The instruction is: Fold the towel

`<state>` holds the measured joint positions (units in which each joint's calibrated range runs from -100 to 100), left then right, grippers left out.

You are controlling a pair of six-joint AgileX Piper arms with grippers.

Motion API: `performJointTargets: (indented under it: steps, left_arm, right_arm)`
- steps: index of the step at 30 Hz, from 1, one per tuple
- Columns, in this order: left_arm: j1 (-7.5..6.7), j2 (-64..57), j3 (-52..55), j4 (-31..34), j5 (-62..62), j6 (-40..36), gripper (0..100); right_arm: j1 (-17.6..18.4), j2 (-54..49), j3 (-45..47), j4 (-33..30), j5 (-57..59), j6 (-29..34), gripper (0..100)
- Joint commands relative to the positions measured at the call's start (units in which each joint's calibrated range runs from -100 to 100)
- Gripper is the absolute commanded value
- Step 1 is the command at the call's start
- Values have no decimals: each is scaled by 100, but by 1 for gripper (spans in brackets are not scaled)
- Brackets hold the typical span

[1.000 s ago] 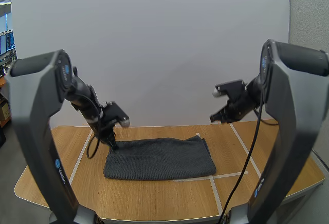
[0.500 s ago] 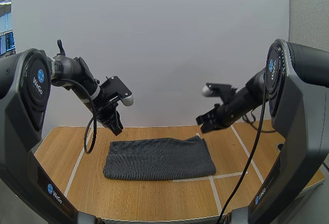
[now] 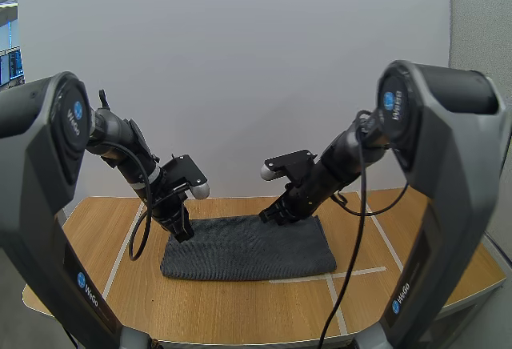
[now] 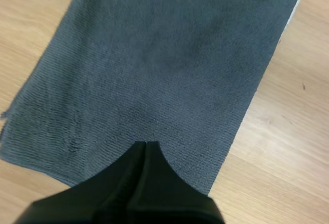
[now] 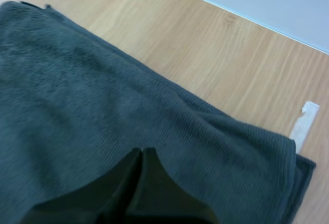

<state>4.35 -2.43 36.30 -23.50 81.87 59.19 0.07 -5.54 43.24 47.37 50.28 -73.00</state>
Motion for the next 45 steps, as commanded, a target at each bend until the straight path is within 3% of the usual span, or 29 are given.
performJointTargets:
  steps: [1, 8, 19, 33, 45]
  left_arm:
    - [-12, 577, 34, 71, -239, 62, 0]
    - [-12, 1140, 34, 493, -475, -16, 0]
    - [-12, 1303, 34, 1211, -444, -45, 0]
    - [-12, 1724, 86, 1245, -478, -45, 0]
    - [-12, 1724, 86, 1301, -271, -100, 0]
  right_arm:
    - [61, 914, -506, 69, -623, 15, 0]
    - [-9, 1387, -553, -77, -1366, 6, 0]
    - [-473, 1516, -657, -334, -1956, -4, 0]
    - [-590, 1406, -709, 51, -603, -5, 0]
    - [-606, 1929, -709, -293, -1744, -103, 0]
